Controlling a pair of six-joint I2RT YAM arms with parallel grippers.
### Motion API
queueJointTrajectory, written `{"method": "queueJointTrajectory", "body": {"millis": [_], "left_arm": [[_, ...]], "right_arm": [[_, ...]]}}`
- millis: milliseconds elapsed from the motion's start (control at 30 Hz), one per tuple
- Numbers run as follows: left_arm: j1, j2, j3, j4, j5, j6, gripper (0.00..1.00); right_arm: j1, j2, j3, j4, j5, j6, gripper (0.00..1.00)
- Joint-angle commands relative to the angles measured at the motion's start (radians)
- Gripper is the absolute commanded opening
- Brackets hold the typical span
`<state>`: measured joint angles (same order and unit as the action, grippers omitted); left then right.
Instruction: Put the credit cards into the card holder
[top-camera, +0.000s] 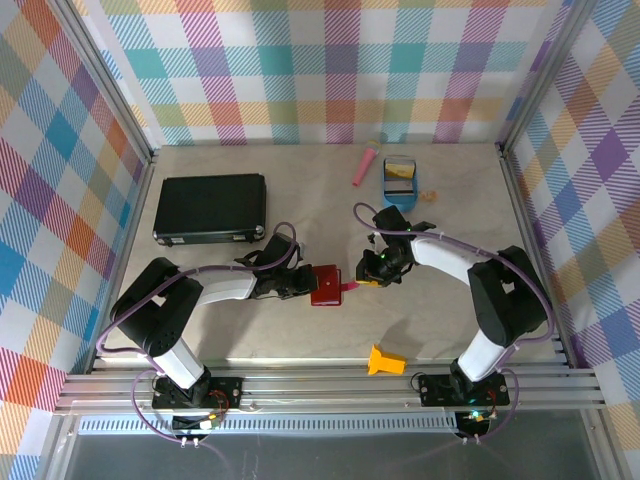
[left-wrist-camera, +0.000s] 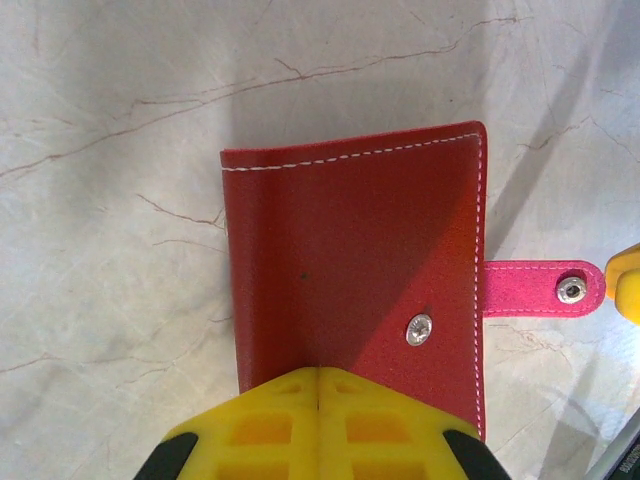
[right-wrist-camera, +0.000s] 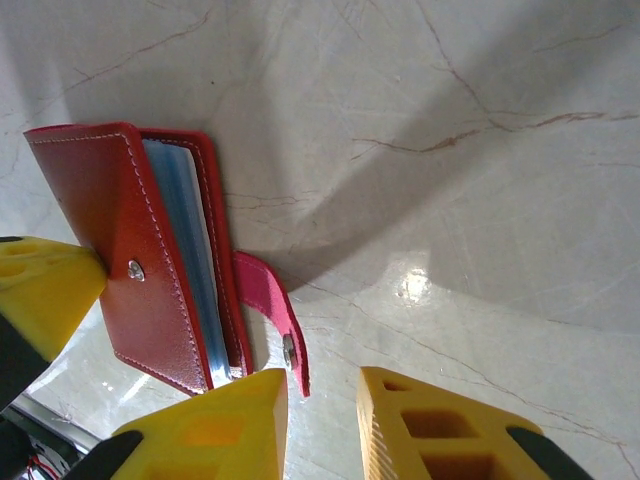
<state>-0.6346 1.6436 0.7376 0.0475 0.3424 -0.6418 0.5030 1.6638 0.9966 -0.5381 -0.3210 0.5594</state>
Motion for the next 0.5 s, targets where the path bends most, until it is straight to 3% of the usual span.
{"method": "queueJointTrajectory", "body": {"millis": [0,467], "left_arm": [[-0.013,0.012,0.003,-0.092,-0.043,0.023,0.00],[-0.013,0.018,0.006,-0.094,-0.039,0.023,0.00]], "right_arm": [[-0.006,0.017,0.000,0.022,-0.043,-0.018,0.24],[-0.006,0.032,-0.005,0.042,-0.065,-0.005,0.19]]}}
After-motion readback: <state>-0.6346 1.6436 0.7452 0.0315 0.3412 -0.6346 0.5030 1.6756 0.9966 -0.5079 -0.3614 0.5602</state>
